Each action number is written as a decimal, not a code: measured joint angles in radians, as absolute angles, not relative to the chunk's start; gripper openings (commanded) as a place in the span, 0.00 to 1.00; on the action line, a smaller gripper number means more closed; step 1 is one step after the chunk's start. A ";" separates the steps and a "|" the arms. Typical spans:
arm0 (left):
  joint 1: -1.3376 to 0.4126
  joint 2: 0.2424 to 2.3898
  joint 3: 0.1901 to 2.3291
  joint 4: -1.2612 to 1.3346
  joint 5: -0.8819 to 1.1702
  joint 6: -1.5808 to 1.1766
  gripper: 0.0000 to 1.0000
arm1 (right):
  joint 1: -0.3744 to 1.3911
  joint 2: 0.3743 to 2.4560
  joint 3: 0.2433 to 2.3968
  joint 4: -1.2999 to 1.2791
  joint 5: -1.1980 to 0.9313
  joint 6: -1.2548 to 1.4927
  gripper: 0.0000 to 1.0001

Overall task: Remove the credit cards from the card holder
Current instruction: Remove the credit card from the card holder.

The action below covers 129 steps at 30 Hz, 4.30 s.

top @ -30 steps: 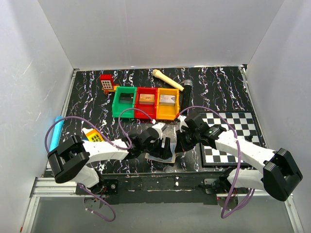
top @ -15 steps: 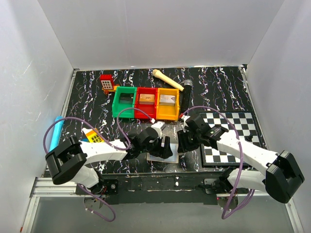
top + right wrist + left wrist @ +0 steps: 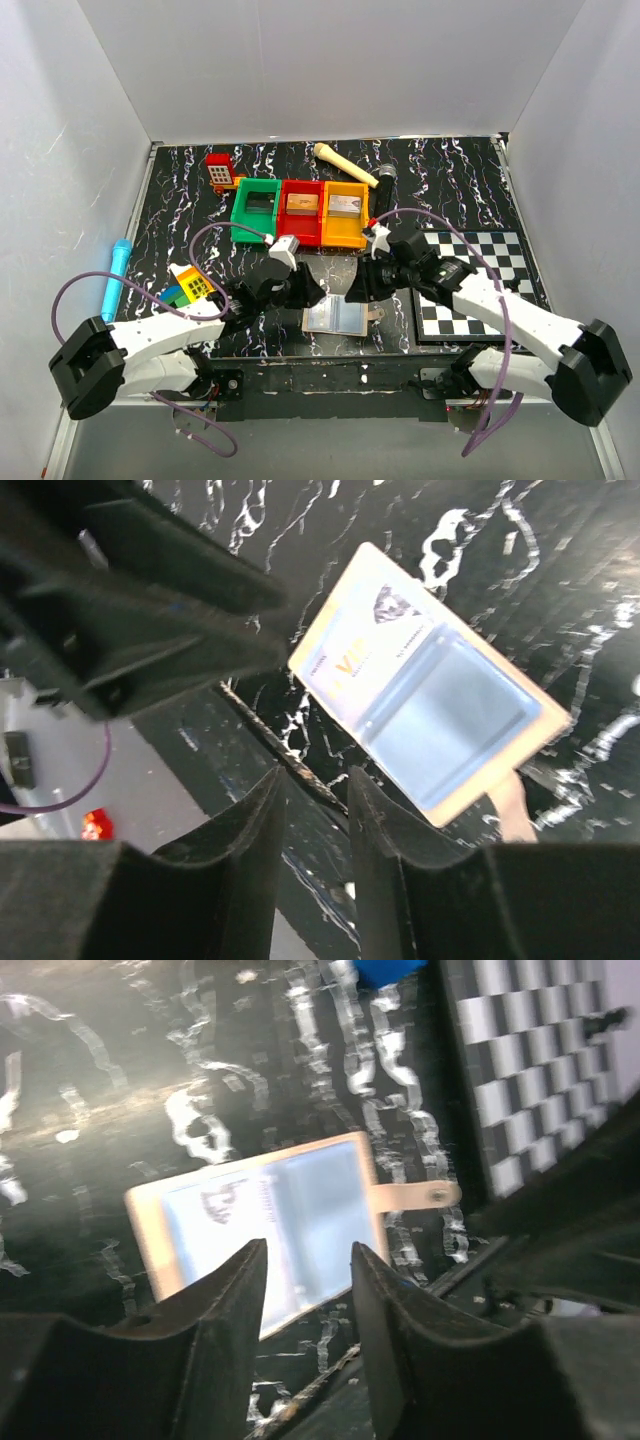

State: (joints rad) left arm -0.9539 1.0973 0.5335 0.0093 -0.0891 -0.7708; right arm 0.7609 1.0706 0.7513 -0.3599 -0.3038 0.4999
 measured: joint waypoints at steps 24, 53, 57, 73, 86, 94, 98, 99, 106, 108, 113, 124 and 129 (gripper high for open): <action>-0.863 1.296 0.469 -0.019 -0.050 -0.885 0.07 | 0.761 1.522 0.638 0.105 -0.490 0.730 0.40; -0.863 1.269 0.456 -0.026 -0.035 -0.919 0.00 | 0.761 1.610 0.659 0.125 -0.501 0.720 0.41; -0.863 1.189 0.446 -0.028 -0.038 -0.916 0.01 | 0.761 1.610 0.668 0.107 -0.495 0.698 0.41; -0.863 1.324 0.473 -0.019 -0.038 -0.914 0.00 | 0.760 1.610 0.672 0.111 -0.493 0.705 0.43; -0.863 1.324 0.473 -0.020 -0.042 -0.942 0.00 | 0.740 1.609 0.656 0.162 -0.491 0.773 0.43; -0.863 1.325 0.472 -0.018 -0.041 -0.944 0.00 | 0.739 1.609 0.641 0.196 -0.502 0.797 0.43; -0.863 1.326 0.472 -0.017 -0.041 -0.943 0.00 | 0.739 1.609 0.641 0.210 -0.510 0.807 0.43; -0.863 1.326 0.472 -0.016 -0.041 -0.943 0.00 | 0.739 1.609 0.640 0.215 -0.514 0.809 0.43; -0.860 1.333 0.472 -0.010 -0.036 -0.942 0.00 | 0.735 1.612 0.640 0.237 -0.537 0.816 0.42; -0.860 1.334 0.472 -0.008 -0.035 -0.942 0.00 | 0.733 1.615 0.640 0.242 -0.542 0.818 0.42; -0.859 1.337 0.472 0.001 -0.031 -0.939 0.00 | 0.725 1.642 0.639 0.264 -0.554 0.836 0.43; -0.852 1.344 0.468 0.020 -0.029 -0.935 0.00 | 0.711 1.667 0.599 0.368 -0.577 0.893 0.43; -0.853 1.360 0.467 0.050 -0.018 -0.937 0.00 | 0.714 1.669 0.592 0.393 -0.587 0.913 0.45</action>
